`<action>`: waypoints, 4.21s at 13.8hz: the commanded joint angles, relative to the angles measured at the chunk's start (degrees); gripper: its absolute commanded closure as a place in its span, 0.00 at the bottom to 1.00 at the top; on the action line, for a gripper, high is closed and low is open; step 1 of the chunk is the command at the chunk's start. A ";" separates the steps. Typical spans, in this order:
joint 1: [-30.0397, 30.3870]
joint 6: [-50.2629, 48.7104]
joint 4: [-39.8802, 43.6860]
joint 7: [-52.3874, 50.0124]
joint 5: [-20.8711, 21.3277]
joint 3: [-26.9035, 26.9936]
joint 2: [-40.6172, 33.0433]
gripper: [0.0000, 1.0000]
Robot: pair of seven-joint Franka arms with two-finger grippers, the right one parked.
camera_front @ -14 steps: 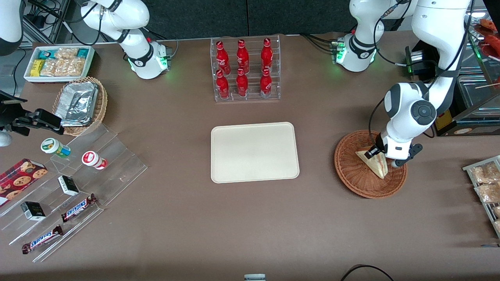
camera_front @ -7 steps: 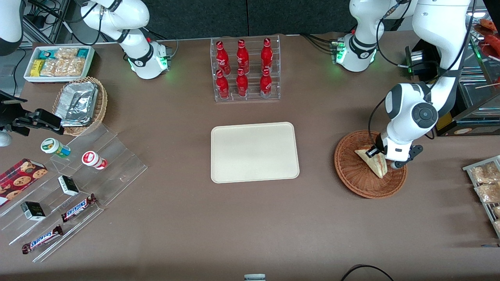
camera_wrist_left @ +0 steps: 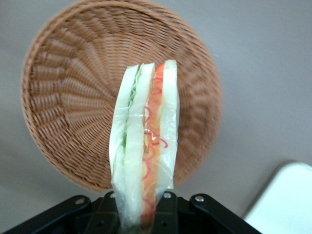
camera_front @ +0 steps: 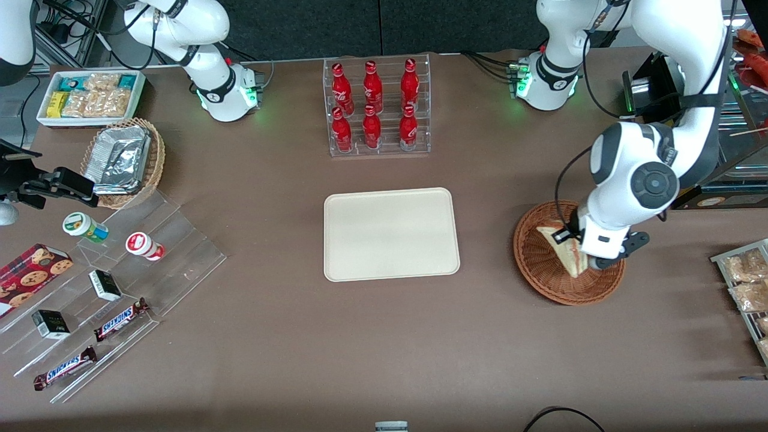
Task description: Place sandwich from basket to tray
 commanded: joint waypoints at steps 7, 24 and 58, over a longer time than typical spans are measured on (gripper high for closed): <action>-21.43 -0.06 8.99 -3.07 -1.40 0.53 7.34 1.00; -33.76 10.77 18.50 -13.27 3.61 0.53 23.89 1.00; -11.10 -14.98 26.67 18.70 -4.30 0.88 11.76 0.00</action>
